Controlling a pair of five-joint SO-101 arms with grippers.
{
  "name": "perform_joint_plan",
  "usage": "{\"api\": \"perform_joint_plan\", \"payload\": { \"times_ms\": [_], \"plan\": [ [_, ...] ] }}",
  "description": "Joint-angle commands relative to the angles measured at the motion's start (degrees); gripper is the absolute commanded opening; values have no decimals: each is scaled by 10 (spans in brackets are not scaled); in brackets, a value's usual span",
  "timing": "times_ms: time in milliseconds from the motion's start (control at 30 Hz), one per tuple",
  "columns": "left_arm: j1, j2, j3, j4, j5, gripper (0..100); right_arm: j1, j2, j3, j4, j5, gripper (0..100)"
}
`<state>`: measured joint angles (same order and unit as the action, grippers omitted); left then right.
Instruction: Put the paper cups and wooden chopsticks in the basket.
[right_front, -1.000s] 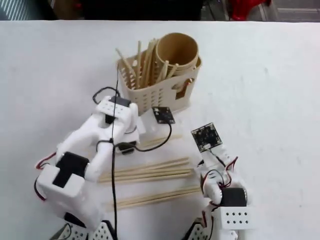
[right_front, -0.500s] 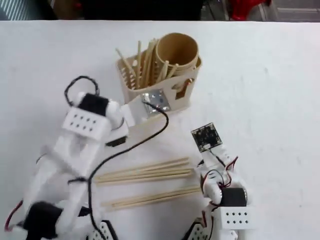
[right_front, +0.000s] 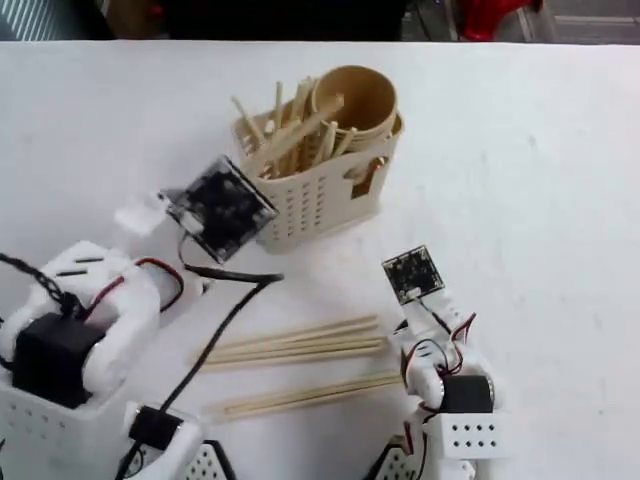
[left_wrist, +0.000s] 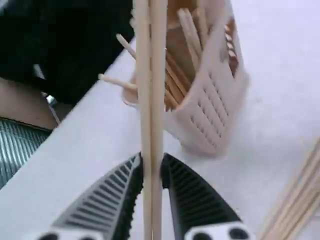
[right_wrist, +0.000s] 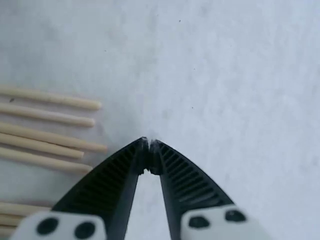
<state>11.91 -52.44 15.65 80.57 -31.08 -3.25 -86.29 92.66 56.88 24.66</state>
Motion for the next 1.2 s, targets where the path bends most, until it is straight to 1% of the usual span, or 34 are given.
{"api": "perform_joint_plan", "payload": {
  "times_ms": [0,100,233,333,400,467,567,633,767,900,1167],
  "plan": [
    [6,-8,-32,-136,67,22,-3,-4,-4,-12,5,18],
    [6,7,-24,-248,119,22,-2,-4,-4,-12,5,18],
    [5,73,-11,-389,192,22,-2,-4,-4,-16,5,18],
    [6,123,-7,-472,248,23,-2,-4,-4,-16,5,18],
    [6,151,-6,-507,282,23,-2,-4,-4,-16,5,18],
    [6,179,-6,-524,312,23,-2,-4,-4,-16,5,18],
    [5,221,-6,-528,337,23,-3,-4,-4,-16,5,18],
    [5,247,0,-535,336,23,-4,-4,-4,-16,5,18],
    [6,271,46,-574,335,25,-4,-4,-4,-16,5,18],
    [6,271,90,-602,334,90,-4,-4,-4,-16,5,18],
    [6,270,103,-598,334,78,-3,-4,-4,-16,5,18]
  ]
}}
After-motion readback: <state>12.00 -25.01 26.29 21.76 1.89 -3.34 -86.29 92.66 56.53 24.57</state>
